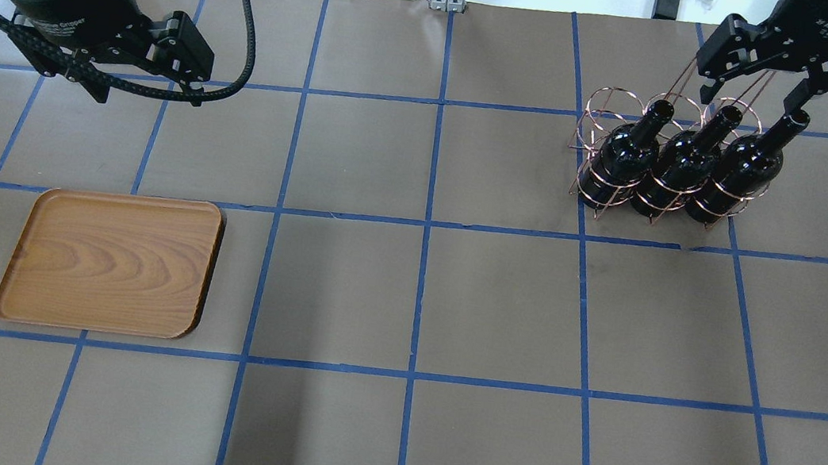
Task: Take wine from basket and place on tray
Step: 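Close the right gripper on the neck of the nearest dark bottle, then pull the dark bottle out of the rack with the right gripper, then carry the bottle toward the table center and stand it upright, then open and raise the right gripper while the left arm moves toward the bottle, then lower the left gripper over the standing bottle's neck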
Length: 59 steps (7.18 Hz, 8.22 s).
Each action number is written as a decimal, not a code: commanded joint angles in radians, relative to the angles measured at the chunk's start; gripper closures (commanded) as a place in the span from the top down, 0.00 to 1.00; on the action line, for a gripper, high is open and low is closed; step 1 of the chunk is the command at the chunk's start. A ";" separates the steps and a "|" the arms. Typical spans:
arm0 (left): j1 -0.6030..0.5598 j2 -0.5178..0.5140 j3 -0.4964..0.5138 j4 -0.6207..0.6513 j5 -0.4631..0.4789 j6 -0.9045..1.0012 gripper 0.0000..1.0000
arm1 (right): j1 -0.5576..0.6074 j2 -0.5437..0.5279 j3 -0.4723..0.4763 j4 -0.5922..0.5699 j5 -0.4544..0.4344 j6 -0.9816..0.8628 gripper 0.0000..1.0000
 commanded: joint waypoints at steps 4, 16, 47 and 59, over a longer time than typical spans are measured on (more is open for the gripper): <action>0.000 0.000 0.000 0.000 0.002 0.004 1.00 | -0.006 0.093 0.018 -0.057 0.000 -0.015 0.94; 0.000 0.000 0.000 0.003 0.005 0.013 1.00 | 0.003 0.003 -0.125 0.092 -0.047 -0.037 0.13; -0.288 -0.059 -0.031 0.052 -0.009 -0.061 1.00 | 0.253 -0.189 0.047 0.105 0.032 0.124 1.00; -0.380 -0.225 -0.127 0.221 -0.063 -0.085 0.82 | 0.253 -0.204 0.071 0.084 -0.018 0.111 1.00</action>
